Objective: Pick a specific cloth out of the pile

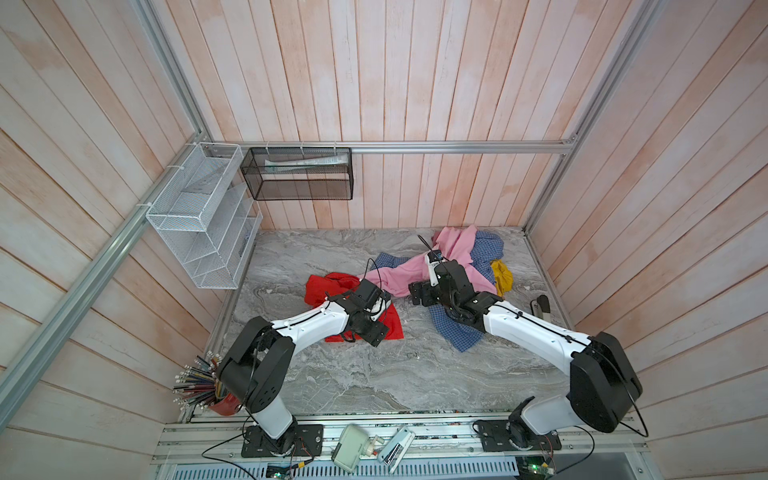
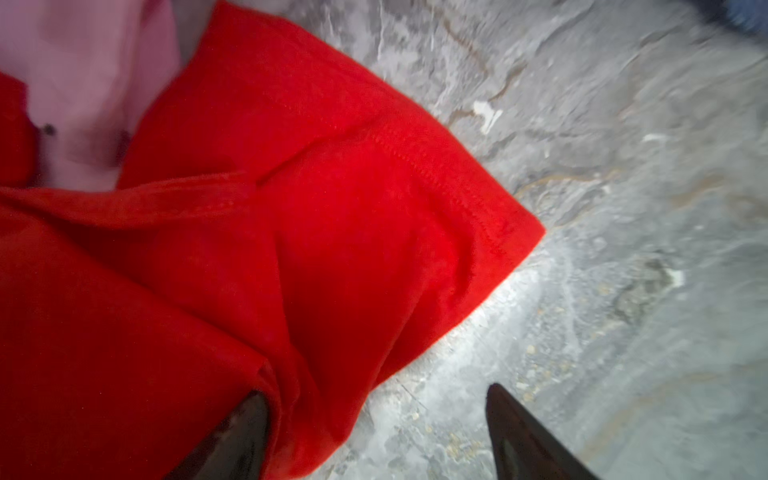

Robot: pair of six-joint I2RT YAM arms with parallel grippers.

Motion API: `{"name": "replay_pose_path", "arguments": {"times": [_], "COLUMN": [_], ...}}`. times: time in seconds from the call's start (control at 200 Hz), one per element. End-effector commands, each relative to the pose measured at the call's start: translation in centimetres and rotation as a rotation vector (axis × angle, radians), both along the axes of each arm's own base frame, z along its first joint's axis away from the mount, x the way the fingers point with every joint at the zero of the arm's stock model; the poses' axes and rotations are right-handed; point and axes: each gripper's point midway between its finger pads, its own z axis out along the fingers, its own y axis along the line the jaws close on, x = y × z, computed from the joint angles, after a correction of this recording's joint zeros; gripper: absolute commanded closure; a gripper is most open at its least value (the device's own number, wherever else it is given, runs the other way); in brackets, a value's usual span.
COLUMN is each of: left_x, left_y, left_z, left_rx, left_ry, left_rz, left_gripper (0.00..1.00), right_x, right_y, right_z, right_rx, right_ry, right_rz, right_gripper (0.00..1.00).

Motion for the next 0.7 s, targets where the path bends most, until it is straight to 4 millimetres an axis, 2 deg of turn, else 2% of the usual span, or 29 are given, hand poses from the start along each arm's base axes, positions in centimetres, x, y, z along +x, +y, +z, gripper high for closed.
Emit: {"name": "replay_pose_path", "arguments": {"times": [0.0, 0.085, 0.14, 0.29, 0.365, 0.425, 0.52, 0.695], "left_x": [0.7, 1.1, 1.5, 2.3, 2.4, 2.5, 2.8, 3.8], "left_y": [0.5, 1.1, 1.1, 0.7, 0.6, 0.6, 0.7, 0.8], "left_z": [-2.4, -4.5, -5.0, -3.9, -3.5, -2.8, -0.7, 3.5], "left_rx": [0.151, 0.253, 0.268, 0.235, 0.227, 0.214, 0.174, 0.127], "left_ry": [-0.019, -0.006, -0.014, -0.063, -0.073, -0.089, -0.139, -0.229], "left_rz": [0.039, 0.069, 0.089, 0.123, 0.125, 0.127, 0.172, 0.211], "left_gripper": [0.18, 0.19, 0.20, 0.20, 0.27, 0.34, 0.35, 0.21], "right_x": [-0.1, 0.0, 0.0, -0.4, -0.6, -0.8, -0.9, -1.0], "right_y": [-1.0, -1.2, -1.3, -1.9, -2.2, -2.3, -2.7, -3.4], "right_z": [-1.2, -1.2, -1.2, -1.2, -1.3, -1.2, -0.7, 0.2], "right_rx": [-0.036, -0.046, -0.049, -0.051, -0.050, -0.048, -0.046, -0.027], "right_ry": [0.027, 0.025, 0.024, 0.024, 0.024, 0.023, 0.010, -0.016], "right_rz": [-0.032, -0.037, -0.037, -0.053, -0.059, -0.062, -0.073, -0.091], "right_gripper": [0.04, 0.04, 0.04, 0.04, 0.04, 0.04, 0.04, 0.03]}}
